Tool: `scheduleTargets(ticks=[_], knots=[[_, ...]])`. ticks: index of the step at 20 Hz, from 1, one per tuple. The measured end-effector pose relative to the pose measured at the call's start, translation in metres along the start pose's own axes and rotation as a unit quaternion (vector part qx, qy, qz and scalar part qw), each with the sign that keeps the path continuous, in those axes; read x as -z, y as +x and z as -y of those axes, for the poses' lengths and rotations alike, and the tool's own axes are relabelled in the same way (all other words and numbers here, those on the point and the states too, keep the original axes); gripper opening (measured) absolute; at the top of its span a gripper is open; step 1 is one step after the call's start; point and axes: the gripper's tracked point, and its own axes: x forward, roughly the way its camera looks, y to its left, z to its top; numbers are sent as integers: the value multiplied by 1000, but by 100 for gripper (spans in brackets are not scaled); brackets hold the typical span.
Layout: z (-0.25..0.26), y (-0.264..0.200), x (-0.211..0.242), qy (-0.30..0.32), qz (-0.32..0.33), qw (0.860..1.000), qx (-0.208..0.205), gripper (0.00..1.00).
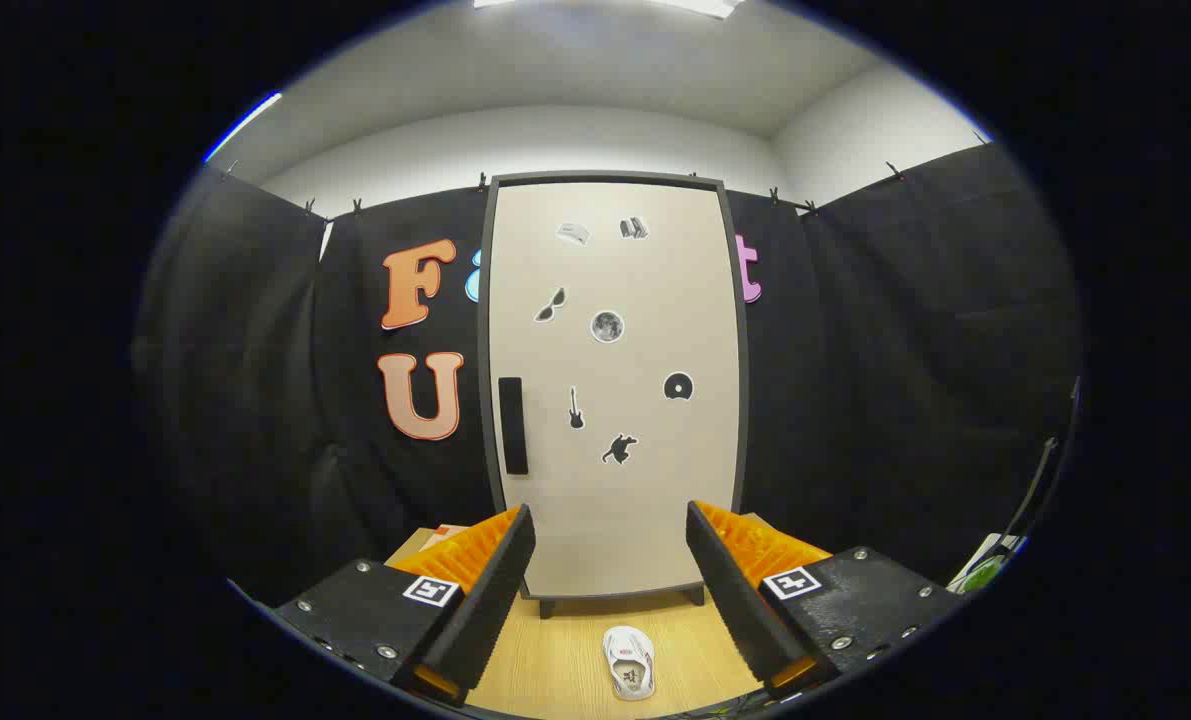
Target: Open the shoe cabinet door, grab the shoes and put them into the shoe cabinet, then close the shoe cabinet door.
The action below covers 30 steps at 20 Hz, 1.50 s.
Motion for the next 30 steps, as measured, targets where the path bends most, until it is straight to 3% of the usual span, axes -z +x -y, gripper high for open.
scheduleTargets(ticks=[20,30], knots=[[-26,14,1,3,-7,1000,-10,95],[-90,77,6,2,-15,998,-55,95]])
